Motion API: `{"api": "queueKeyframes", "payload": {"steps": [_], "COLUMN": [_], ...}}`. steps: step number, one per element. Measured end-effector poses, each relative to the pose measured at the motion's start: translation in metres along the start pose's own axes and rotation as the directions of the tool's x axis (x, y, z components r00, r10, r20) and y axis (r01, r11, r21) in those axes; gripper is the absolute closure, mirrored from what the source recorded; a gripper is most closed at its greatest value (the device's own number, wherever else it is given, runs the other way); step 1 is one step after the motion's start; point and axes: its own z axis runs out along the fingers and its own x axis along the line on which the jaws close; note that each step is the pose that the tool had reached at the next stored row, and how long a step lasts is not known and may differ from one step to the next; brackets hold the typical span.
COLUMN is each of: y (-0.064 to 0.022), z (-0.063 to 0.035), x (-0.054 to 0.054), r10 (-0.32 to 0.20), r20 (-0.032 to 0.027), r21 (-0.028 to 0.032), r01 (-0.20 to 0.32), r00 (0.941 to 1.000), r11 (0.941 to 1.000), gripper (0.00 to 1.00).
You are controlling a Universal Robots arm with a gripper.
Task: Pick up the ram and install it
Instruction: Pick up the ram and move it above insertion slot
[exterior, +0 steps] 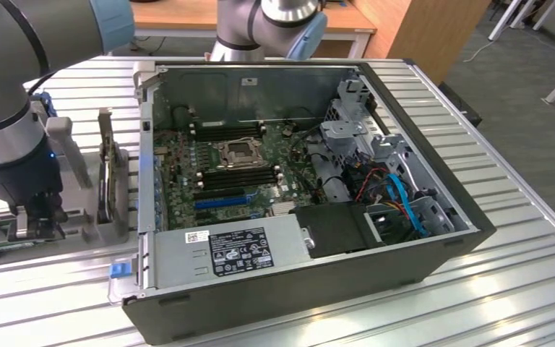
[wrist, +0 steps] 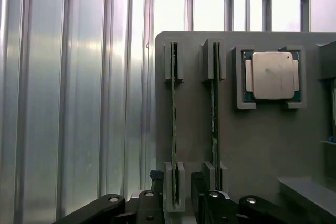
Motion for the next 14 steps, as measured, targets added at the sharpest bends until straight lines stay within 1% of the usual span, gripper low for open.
{"api": "queueKeyframes", "payload": {"steps": [14], "y": [0.0143], "z": [0.0007], "x": [0.0], "r10": [0.0], "r20": [0.0], "r21": [0.0007], "r01": [0.0], "r00": [1.0], "r11": [1.0], "gripper": [0.65]}}
